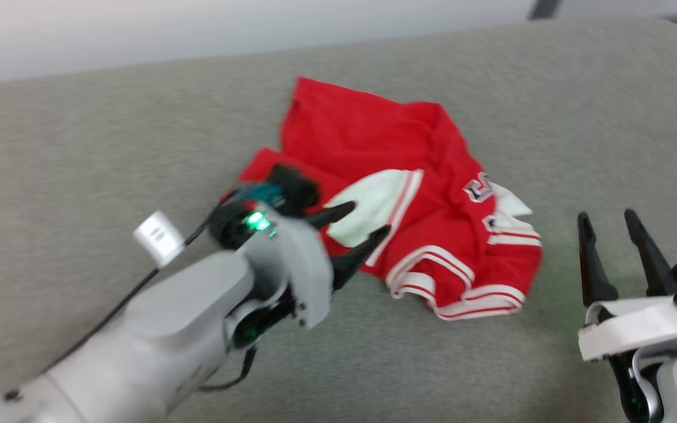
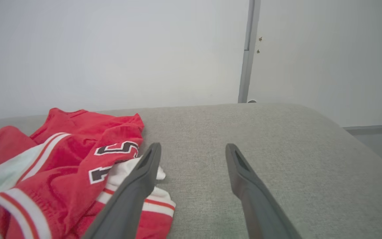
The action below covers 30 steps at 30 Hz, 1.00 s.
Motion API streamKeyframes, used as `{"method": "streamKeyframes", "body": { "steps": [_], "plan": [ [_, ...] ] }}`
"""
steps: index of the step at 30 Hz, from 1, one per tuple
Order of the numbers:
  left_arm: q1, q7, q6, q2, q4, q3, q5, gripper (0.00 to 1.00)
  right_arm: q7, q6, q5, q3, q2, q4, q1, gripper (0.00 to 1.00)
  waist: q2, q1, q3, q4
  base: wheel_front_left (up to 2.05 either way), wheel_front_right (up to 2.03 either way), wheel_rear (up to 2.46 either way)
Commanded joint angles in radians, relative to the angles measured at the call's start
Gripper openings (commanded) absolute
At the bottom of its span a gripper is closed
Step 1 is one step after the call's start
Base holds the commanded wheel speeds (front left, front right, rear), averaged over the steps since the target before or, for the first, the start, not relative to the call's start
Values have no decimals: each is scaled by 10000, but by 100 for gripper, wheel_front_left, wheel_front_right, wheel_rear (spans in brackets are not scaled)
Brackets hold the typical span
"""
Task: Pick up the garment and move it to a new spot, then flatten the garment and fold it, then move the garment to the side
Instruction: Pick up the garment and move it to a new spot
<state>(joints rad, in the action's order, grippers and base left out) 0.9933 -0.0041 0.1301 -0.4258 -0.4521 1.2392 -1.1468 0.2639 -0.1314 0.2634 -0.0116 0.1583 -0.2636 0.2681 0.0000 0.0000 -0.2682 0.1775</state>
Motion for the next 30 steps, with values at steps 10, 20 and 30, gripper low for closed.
{"method": "streamKeyframes", "body": {
  "steps": [10, 20, 30],
  "plan": [
    [-3112, -2595, -714, -231, -459, -1610, -426, 100, 6, 14, -99, -151, 1220, -375, -855, 100, 0, 0, 1233, -2059, 0, 0, 0],
    [-6131, -2605, -977, 243, 346, -6147, 2547, 100, 6, 14, 53, 410, 1640, -224, -1750, 100, 0, 0, 1581, -2650, 0, 0, 0],
    [-9167, -2606, -576, 1116, 2580, -10488, 6675, 100, 6, 14, 204, 910, 1629, 343, -2216, 100, 0, 0, 1968, -2477, 0, 0, 0]
  ]
}}
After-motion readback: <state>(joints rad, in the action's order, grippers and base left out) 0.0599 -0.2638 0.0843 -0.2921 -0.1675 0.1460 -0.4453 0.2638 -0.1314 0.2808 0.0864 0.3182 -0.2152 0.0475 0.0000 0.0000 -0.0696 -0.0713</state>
